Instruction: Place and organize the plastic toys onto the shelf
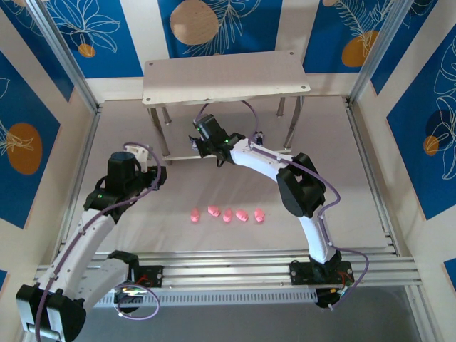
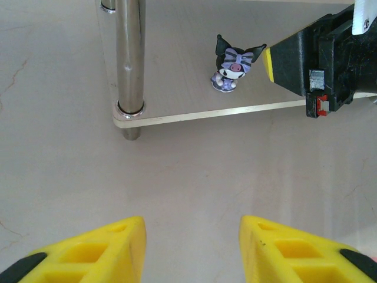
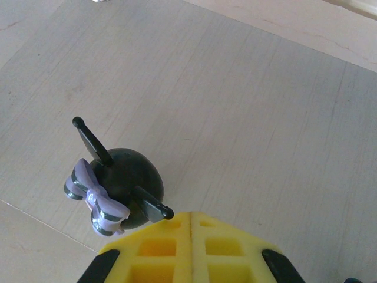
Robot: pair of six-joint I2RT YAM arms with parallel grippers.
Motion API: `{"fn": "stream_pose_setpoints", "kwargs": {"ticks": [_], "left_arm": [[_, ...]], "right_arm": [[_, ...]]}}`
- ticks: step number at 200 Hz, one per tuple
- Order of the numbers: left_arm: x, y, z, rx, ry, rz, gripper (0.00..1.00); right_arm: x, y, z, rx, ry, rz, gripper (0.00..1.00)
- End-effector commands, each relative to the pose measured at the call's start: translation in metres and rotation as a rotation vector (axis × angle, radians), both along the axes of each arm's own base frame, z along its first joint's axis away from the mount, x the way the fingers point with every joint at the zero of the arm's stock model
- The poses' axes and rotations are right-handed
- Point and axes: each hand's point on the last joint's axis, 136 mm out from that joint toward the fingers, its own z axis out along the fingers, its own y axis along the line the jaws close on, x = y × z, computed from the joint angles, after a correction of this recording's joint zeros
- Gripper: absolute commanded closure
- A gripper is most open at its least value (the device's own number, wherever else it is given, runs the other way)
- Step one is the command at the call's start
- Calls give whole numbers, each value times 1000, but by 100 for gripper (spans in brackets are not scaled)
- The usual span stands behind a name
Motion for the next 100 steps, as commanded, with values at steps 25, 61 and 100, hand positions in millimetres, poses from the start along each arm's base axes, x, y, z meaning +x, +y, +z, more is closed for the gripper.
{"fn": "stream_pose_setpoints", "kwargs": {"ticks": [25, 61, 100], "left_arm": [[-1, 4, 3, 1, -12, 0, 54], [-2, 4, 2, 1, -10, 0, 54], [-1, 4, 3, 3, -11, 0, 54]], "right_arm": [[16, 2, 17, 28, -59, -16, 100], [18, 2, 17, 31, -63, -17, 100], [19, 3, 19, 33, -70, -15, 100]]}}
